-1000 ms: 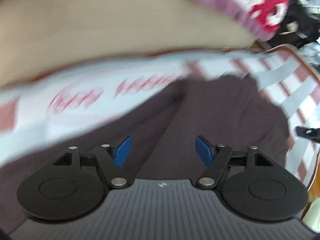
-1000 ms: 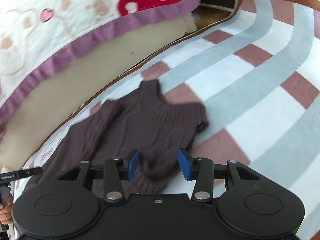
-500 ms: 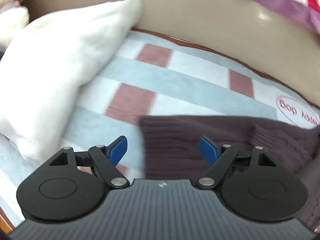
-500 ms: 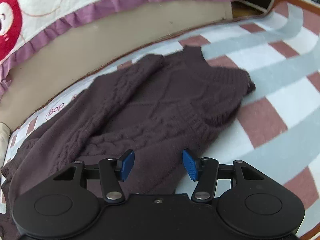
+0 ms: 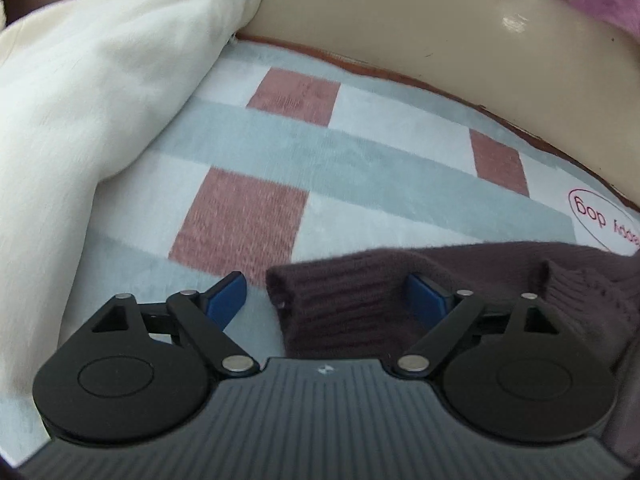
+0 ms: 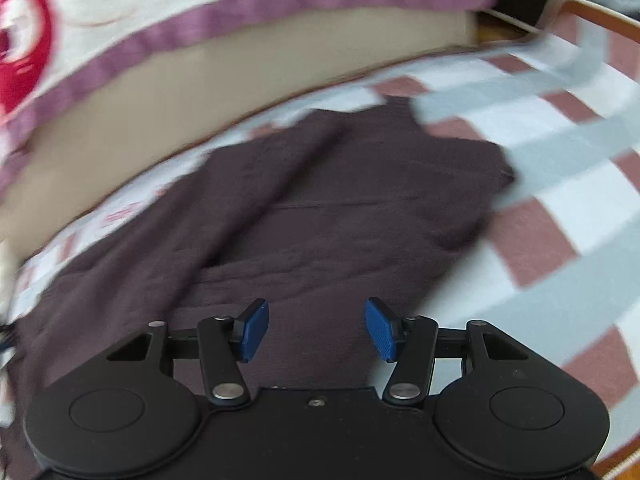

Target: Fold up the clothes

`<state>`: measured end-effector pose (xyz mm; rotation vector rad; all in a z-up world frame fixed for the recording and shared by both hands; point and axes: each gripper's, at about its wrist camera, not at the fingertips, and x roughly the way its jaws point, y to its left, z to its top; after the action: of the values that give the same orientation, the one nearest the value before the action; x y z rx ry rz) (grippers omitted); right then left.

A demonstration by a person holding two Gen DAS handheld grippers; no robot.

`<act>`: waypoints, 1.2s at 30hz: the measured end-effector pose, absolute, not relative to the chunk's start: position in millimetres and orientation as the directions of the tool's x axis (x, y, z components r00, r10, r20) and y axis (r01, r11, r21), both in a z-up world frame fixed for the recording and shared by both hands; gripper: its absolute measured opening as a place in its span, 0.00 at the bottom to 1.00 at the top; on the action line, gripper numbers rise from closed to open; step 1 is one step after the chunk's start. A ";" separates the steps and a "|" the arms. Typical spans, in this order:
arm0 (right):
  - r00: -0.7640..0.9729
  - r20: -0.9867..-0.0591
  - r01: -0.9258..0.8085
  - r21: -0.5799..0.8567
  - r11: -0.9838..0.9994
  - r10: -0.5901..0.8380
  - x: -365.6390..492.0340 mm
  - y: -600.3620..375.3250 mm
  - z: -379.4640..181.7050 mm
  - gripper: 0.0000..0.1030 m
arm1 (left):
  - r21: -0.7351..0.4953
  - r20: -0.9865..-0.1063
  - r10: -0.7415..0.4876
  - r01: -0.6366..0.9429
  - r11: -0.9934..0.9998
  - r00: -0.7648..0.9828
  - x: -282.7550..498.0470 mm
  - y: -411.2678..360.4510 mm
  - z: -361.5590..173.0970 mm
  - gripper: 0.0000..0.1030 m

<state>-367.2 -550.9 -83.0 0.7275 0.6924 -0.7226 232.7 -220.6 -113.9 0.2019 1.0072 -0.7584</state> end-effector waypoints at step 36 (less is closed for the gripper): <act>0.631 -0.707 0.756 0.469 0.456 -0.319 -370.2 -565.0 -78.2 0.58 | -0.096 -0.767 -0.636 0.966 0.239 0.082 -14.4 -332.8 -54.4 0.61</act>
<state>-370.2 -565.0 -78.2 0.8588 0.5811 -0.7109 -14.4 -332.8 -54.4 0.5081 0.8061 -1.2767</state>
